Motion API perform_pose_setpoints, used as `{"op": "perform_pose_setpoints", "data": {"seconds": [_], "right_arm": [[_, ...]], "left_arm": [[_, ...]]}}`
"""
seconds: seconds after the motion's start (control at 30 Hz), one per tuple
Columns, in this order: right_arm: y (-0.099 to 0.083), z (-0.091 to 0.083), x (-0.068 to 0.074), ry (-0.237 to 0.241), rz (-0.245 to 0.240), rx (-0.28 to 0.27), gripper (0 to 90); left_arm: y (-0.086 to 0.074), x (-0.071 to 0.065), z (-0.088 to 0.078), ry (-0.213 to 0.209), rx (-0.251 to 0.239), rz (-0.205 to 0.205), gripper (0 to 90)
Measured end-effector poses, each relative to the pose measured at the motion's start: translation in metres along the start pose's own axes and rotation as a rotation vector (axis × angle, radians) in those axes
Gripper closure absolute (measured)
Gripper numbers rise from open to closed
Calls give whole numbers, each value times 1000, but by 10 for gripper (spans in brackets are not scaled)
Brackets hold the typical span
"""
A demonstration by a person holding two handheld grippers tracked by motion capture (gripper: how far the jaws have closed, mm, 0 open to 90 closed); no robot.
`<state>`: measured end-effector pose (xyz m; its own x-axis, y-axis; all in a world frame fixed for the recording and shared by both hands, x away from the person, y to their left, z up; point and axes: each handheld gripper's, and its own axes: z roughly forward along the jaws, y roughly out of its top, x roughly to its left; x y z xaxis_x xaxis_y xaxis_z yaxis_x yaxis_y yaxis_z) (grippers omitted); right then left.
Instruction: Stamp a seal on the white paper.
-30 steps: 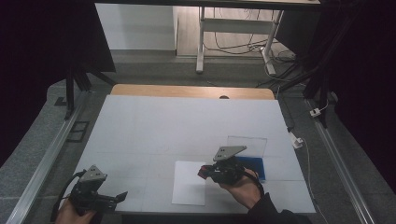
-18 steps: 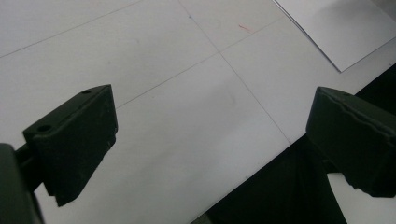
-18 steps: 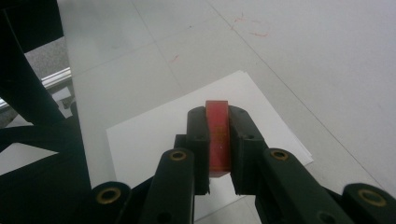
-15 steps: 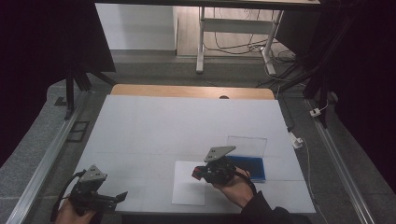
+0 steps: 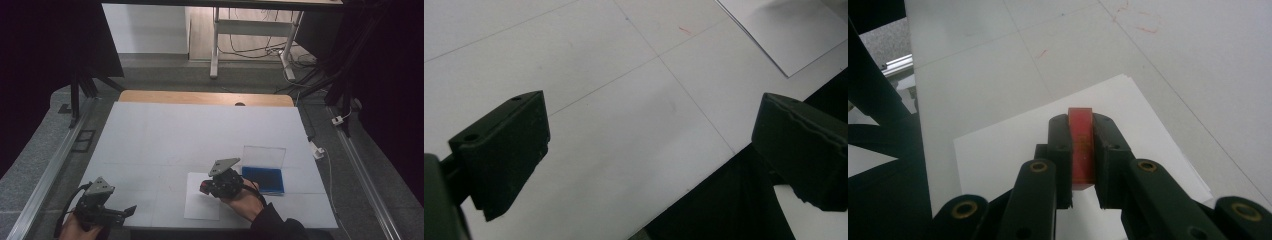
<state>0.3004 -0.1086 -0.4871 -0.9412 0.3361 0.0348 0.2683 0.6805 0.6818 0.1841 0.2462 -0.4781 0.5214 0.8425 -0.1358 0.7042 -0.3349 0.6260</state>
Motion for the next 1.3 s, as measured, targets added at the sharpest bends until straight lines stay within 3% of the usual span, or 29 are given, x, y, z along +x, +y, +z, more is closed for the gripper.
{"op": "perform_pose_setpoints", "data": {"seconds": [0.6, 0.9, 1.3], "right_arm": [[-2, 18, 1, -12, -33, 64, 800], [-1, 20, 0, -9, 3, 74, 803], [4, 23, 20, -117, -113, 128, 804]], "left_arm": [[0, 0, 0, 0, -3, 6, 27], [0, 0, 0, 1, 0, 4, 27], [0, -1, 0, 1, 3, 5, 27]]}}
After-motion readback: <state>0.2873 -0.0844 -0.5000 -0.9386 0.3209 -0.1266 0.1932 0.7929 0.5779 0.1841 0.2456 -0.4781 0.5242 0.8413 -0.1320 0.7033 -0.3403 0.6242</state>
